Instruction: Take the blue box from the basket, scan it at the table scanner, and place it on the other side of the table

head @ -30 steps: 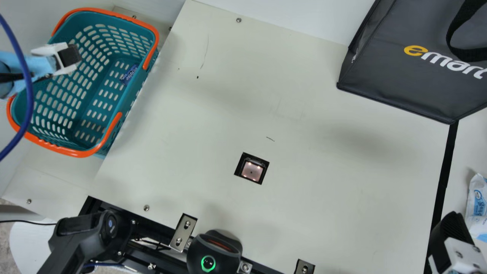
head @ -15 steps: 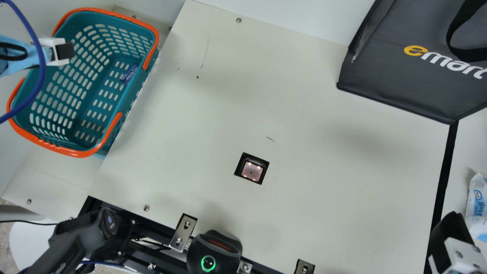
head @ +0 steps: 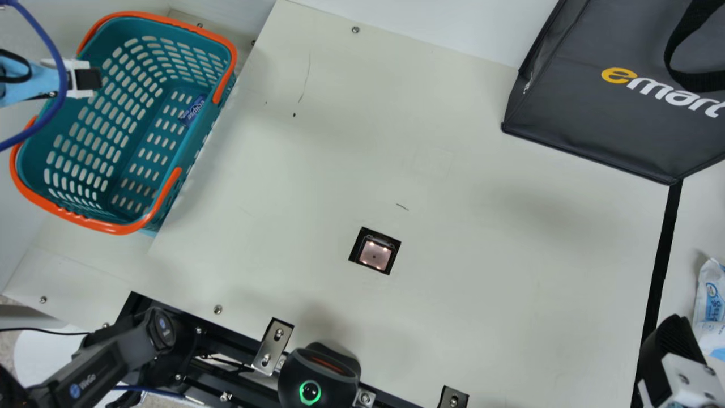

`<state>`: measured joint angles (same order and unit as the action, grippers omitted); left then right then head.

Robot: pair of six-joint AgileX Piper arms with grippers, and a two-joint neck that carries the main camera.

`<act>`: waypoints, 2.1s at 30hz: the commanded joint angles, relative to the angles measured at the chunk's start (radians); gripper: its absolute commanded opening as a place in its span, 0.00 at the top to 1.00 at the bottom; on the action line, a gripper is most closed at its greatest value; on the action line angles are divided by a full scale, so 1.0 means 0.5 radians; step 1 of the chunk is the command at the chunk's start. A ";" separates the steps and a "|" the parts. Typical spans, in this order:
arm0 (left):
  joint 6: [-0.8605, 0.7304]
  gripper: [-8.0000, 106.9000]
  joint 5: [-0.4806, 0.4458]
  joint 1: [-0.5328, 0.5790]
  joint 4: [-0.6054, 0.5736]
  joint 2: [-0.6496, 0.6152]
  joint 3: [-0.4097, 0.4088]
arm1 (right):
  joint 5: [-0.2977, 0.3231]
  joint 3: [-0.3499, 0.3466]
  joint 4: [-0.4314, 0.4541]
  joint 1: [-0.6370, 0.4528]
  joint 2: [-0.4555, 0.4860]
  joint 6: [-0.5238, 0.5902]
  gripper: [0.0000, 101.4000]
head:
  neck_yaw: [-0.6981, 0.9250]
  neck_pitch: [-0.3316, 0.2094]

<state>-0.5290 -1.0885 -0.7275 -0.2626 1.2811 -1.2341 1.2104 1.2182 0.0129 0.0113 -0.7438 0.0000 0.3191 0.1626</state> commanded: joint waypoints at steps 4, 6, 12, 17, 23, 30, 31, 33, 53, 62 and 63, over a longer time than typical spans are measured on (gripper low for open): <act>0.053 0.15 0.115 0.036 0.046 0.092 0.101 | 0.000 0.000 0.000 0.000 0.000 0.000 0.06 | 0.005 -0.049; 0.068 0.15 0.166 0.049 0.063 0.140 0.136 | 0.000 0.000 0.000 0.000 0.000 0.000 0.06 | 0.005 -0.049; 0.058 0.15 0.304 0.072 0.077 0.312 0.210 | 0.000 0.000 0.000 0.000 0.000 0.000 0.06 | 0.005 -0.049; 0.012 0.15 0.393 0.080 0.067 0.465 0.227 | 0.000 0.000 0.000 0.000 0.000 0.000 0.06 | 0.005 -0.049; -0.033 0.15 0.481 0.096 0.061 0.650 0.209 | 0.000 0.000 0.000 0.000 0.000 0.000 0.06 | 0.005 -0.049; -0.073 0.15 0.554 0.129 0.068 0.849 0.159 | 0.000 0.000 0.002 0.000 0.000 0.000 0.06 | 0.005 -0.049; -0.076 0.15 0.561 0.135 0.070 0.874 0.151 | 0.000 0.000 0.002 0.000 0.000 0.000 0.06 | 0.005 -0.049; -0.084 0.15 0.576 0.146 0.074 0.924 0.133 | 0.000 0.000 0.002 0.000 0.000 0.000 0.06 | 0.005 -0.049; -0.516 0.15 0.836 0.247 -0.041 1.407 0.036 | 0.000 0.000 0.002 0.000 0.000 0.000 0.06 | 0.005 -0.049; -0.840 0.15 0.986 0.282 -0.219 1.644 -0.031 | 0.000 0.000 0.002 0.000 0.000 0.000 0.06 | 0.005 -0.049; -0.873 0.15 0.999 0.284 -0.241 1.671 -0.042 | 0.000 0.000 0.002 0.000 0.000 0.000 0.06 | 0.005 -0.049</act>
<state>-0.9321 -0.5948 -0.5872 -0.3702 2.0973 -1.2496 1.2104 1.2182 0.0139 0.0113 -0.7438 0.0000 0.3191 0.1641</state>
